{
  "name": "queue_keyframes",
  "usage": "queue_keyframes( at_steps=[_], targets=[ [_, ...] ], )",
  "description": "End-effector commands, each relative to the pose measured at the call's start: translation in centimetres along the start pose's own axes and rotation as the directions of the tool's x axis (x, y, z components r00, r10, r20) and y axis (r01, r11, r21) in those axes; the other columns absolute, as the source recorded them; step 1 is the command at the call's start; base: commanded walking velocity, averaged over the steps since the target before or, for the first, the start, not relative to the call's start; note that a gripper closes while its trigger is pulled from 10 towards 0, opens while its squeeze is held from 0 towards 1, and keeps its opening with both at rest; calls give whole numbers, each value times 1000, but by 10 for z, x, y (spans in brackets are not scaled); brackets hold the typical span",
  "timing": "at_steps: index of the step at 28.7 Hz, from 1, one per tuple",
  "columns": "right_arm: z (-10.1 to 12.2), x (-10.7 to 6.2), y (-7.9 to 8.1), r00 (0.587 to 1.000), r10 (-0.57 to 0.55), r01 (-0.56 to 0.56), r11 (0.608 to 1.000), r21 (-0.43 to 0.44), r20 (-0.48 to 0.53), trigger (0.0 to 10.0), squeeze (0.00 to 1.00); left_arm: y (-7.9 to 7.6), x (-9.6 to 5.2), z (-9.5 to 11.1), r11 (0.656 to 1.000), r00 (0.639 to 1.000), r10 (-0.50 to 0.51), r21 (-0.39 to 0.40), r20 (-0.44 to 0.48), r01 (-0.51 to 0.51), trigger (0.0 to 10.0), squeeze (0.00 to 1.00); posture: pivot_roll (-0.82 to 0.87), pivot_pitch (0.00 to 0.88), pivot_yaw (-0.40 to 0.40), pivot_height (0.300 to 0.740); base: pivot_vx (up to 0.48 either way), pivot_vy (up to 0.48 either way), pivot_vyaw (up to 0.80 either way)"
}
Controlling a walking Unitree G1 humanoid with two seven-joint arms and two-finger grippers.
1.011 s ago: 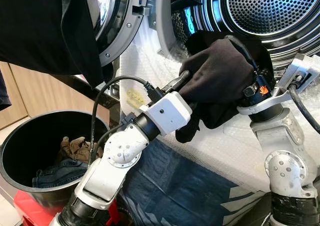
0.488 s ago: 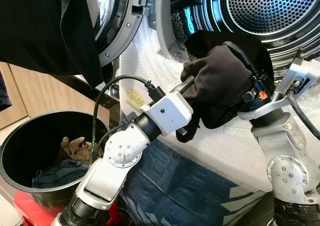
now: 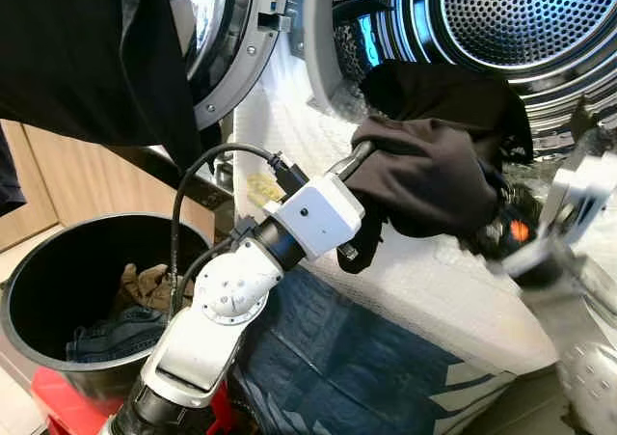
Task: Clothes washing
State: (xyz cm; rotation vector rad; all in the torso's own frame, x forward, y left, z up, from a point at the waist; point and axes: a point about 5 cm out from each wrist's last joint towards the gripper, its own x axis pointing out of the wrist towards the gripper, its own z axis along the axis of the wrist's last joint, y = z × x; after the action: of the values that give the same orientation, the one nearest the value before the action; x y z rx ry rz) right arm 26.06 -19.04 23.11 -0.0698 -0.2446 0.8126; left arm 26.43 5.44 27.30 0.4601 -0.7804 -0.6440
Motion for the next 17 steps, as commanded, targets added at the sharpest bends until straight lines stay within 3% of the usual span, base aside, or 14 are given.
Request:
queue_keyframes(
  at_steps=[1,4,6,11,13,17],
  targets=[
    [-1,-11,-13,997,-53,49,997,-63,-57,10000,0,1,2,7,1000,999,5,-19,32,-4,0,0,146,0,-162,740,0,0,0],
    [-5,-33,-23,988,-82,69,993,-94,-133,10000,0,0,2,7,1000,999,6,-30,36,-5,0,0,141,0,-161,740,0,0,0],
    [-5,-37,-23,985,-75,59,992,-108,-154,10000,0,0,2,7,999,999,6,-32,36,-5,0,0,139,0,-162,740,0,0,0],
    [2,-52,-15,982,13,-36,992,-122,-187,10000,0,1,2,7,999,999,11,-32,33,-10,0,0,135,0,-158,740,0,0,0],
    [0,-68,-11,953,87,-122,987,-108,-289,10000,0,2,2,6,999,999,17,-40,32,-16,0,0,130,0,-159,740,0,0,0],
    [-8,-77,-7,924,112,-156,983,-92,-365,10000,0,4,2,5,999,999,18,-39,30,-16,0,0,113,0,-154,740,0,0,0]
  ],
)
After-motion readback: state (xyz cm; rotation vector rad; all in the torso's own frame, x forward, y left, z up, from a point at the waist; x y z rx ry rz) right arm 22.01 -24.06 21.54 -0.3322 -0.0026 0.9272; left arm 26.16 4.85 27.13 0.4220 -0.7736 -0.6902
